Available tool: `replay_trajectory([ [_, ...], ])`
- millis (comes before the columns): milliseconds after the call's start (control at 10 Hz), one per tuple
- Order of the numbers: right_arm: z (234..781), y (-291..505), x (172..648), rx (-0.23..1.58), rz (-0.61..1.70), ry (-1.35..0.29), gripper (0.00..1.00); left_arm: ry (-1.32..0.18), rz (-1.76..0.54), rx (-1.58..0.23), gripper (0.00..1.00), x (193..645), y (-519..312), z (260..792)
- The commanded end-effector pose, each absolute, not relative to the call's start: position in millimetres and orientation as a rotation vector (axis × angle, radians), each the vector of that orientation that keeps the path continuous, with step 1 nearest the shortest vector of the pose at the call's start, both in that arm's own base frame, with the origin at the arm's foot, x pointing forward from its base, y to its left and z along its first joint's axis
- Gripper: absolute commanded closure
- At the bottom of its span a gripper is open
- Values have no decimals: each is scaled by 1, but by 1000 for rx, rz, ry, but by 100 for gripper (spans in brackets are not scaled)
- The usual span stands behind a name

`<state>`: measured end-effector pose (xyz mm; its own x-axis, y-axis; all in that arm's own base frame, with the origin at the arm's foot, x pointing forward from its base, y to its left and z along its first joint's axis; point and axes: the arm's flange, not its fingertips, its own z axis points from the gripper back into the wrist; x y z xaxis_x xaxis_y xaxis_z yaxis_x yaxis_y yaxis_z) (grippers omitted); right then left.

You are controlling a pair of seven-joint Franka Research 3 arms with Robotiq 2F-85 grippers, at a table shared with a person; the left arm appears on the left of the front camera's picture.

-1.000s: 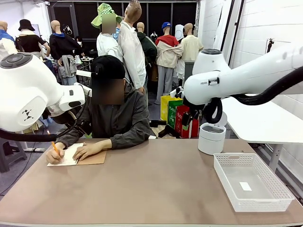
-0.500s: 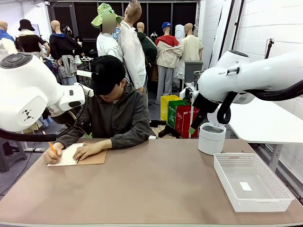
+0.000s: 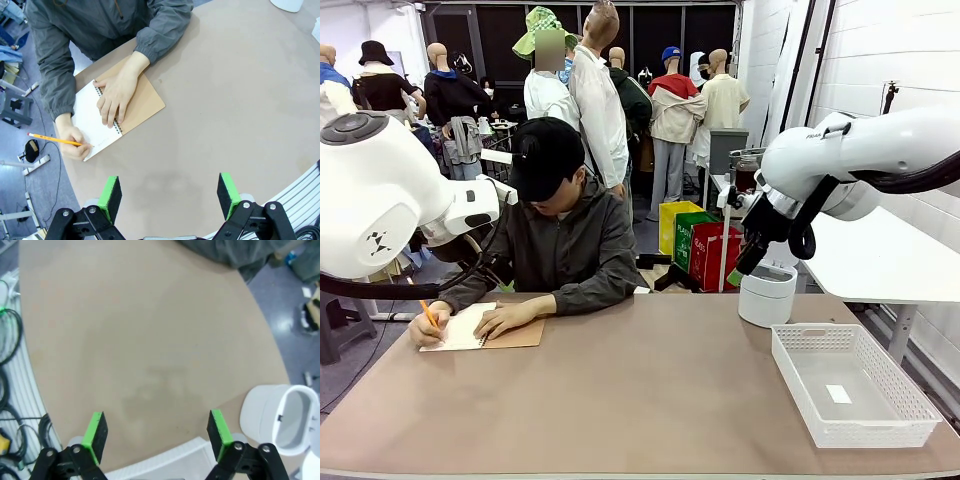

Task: Sort the paper based on its condition.
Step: If a person hands you a paper, place it in the Organizing basket , and if it's crumpled, put it in the Trash can.

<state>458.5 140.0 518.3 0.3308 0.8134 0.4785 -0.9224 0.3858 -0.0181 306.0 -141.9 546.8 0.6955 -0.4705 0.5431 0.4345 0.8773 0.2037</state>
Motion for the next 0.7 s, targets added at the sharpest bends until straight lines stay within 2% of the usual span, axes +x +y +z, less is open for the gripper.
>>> replay_trajectory([
  [0,514,137,460,343,1196,-499,0,-620,-517,66,0,306,-141,547],
  [400,511,143,454,389,1229,-642,0,-620,-517,66,0,306,-141,547],
  [600,511,149,453,410,1279,-662,0,-620,-517,66,0,306,-141,547],
])
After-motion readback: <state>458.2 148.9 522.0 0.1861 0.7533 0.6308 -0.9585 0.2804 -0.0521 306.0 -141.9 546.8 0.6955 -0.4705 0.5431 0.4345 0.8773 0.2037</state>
